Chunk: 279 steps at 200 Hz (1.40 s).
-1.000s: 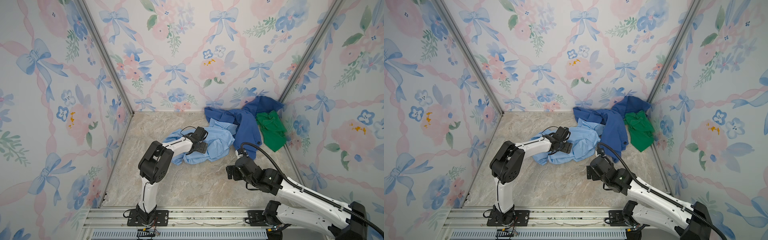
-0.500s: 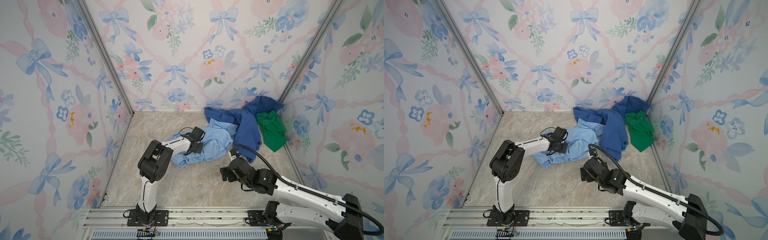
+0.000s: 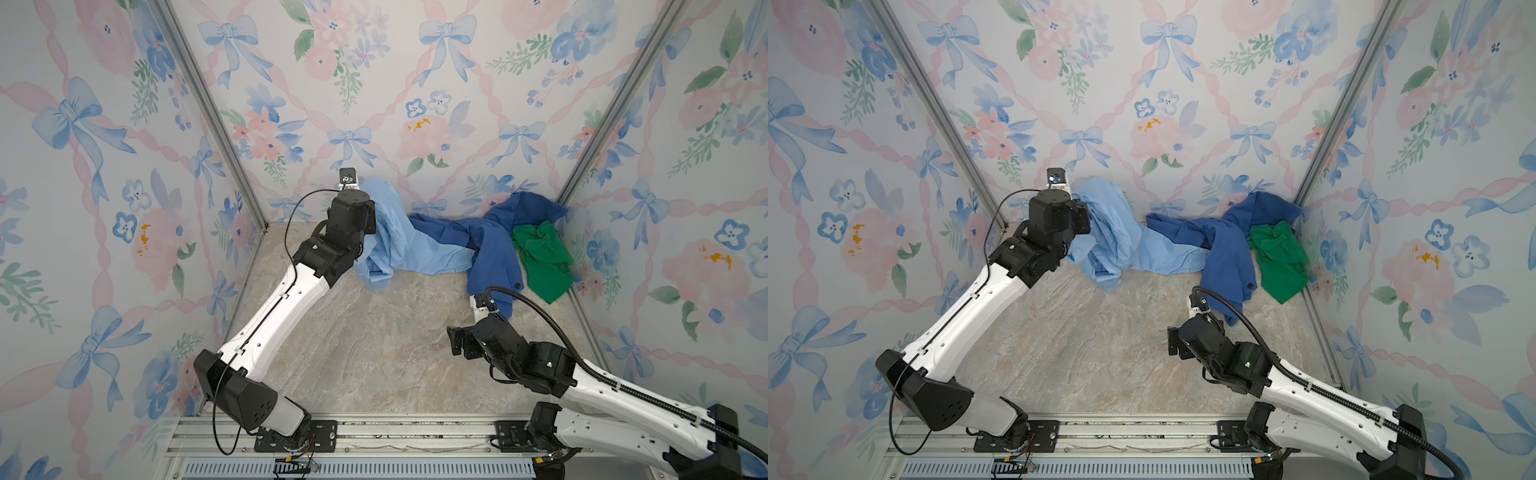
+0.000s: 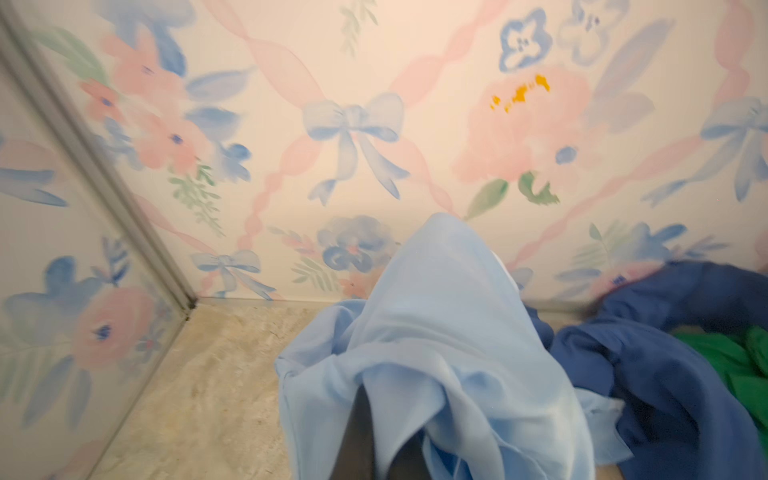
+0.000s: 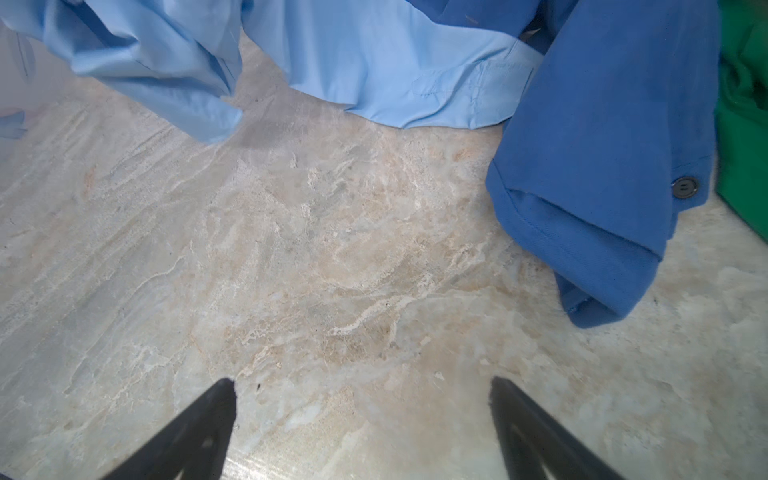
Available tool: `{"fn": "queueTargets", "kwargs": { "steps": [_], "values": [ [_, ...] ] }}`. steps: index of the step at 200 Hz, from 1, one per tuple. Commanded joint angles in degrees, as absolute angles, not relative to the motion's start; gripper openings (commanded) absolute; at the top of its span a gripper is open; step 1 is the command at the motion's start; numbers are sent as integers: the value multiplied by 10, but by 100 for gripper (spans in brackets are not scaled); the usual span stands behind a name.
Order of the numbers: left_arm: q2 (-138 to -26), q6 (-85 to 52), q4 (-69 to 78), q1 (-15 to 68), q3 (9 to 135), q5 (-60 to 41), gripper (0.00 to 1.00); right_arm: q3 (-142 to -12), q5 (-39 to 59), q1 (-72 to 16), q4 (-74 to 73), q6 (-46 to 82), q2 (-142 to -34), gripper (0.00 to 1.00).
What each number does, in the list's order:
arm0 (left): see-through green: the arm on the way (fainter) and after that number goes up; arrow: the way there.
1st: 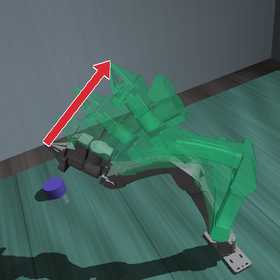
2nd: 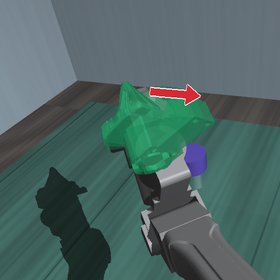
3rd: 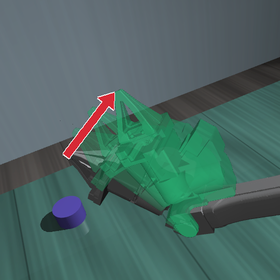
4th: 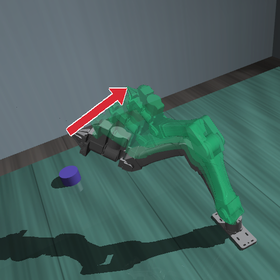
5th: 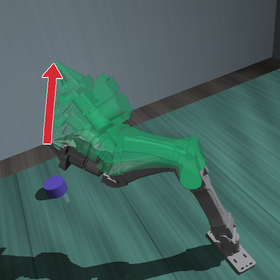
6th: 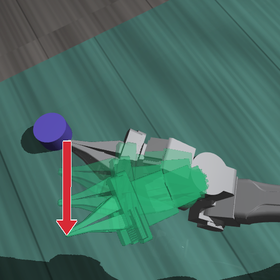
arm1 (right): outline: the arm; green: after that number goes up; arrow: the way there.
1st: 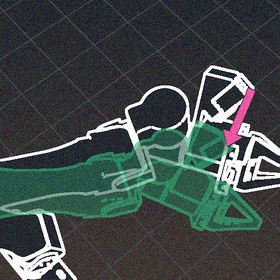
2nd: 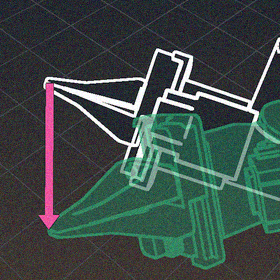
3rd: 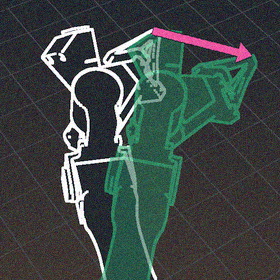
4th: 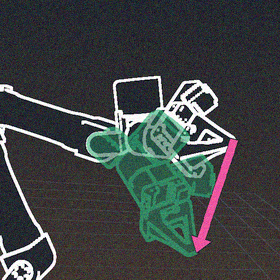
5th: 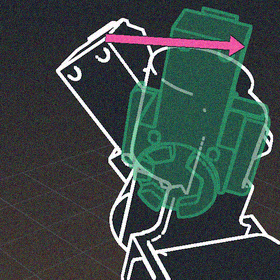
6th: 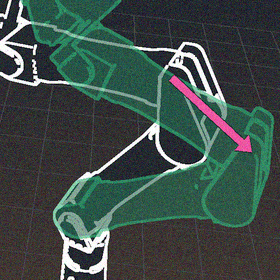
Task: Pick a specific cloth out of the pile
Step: 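Lift the light blue shirt with the left gripper and drag it away from the pile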
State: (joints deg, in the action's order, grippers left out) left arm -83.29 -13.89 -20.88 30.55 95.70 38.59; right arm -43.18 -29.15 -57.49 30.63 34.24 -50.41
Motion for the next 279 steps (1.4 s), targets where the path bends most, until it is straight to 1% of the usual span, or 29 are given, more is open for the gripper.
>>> {"fn": "queueTargets", "kwargs": {
  "steps": [1, 21, 47, 61, 73, 82, 102, 112, 136, 153, 179, 189, 205, 227, 243, 246, 259, 279],
  "values": [
    [-814, -86, -173, 293, 956, 587, 0, -448, -321, -581, 340, 334, -488, 97],
    [-803, -49, -145, 280, 953, 598, 0, -442, -327, -581, 345, 337, -481, 97],
    [-788, -65, -126, 275, 963, 705, 0, -437, -325, -581, 336, 344, -481, 97],
    [-761, -54, -78, 264, 940, 694, 0, -442, -323, -581, 335, 342, -486, 97],
    [-742, 0, -6, 265, 908, 675, 0, -444, -324, -581, 332, 336, -491, 97],
    [-739, 23, 14, 267, 898, 667, 0, -446, -324, -581, 328, 333, -496, 97],
    [-741, 37, 11, 274, 863, 598, 0, -451, -321, -581, 322, 333, -510, 97],
    [-741, 33, 5, 279, 839, 531, 0, -452, -318, -581, 320, 336, -516, 97],
    [-770, -18, -29, 283, 805, 371, 0, -453, -314, -581, 322, 342, -520, 97],
    [-806, -56, -47, 283, 799, 291, 0, -453, -317, -581, 333, 341, -515, 97],
    [-847, -112, -46, 275, 797, 195, 0, -446, -333, -580, 353, 340, -496, 97],
    [-861, -119, -47, 272, 803, 200, 0, -442, -338, -580, 355, 339, -489, 97],
    [-873, -131, -47, 259, 801, 244, 0, -434, -339, -577, 355, 340, -479, 97],
    [-866, -166, -61, 218, 767, 280, 0, -425, -339, -574, 351, 343, -475, 97],
    [-866, -195, -100, 189, 740, 319, 0, -420, -338, -573, 343, 343, -479, 97],
    [-866, -198, -107, 183, 734, 319, 0, -420, -338, -573, 341, 343, -480, 97],
    [-868, -207, -132, 162, 708, 310, 9, -421, -335, -573, 334, 340, -488, 97],
    [-883, -237, -180, 139, 681, 279, 9, -434, -329, -573, 332, 334, -506, 97]
  ]
}}
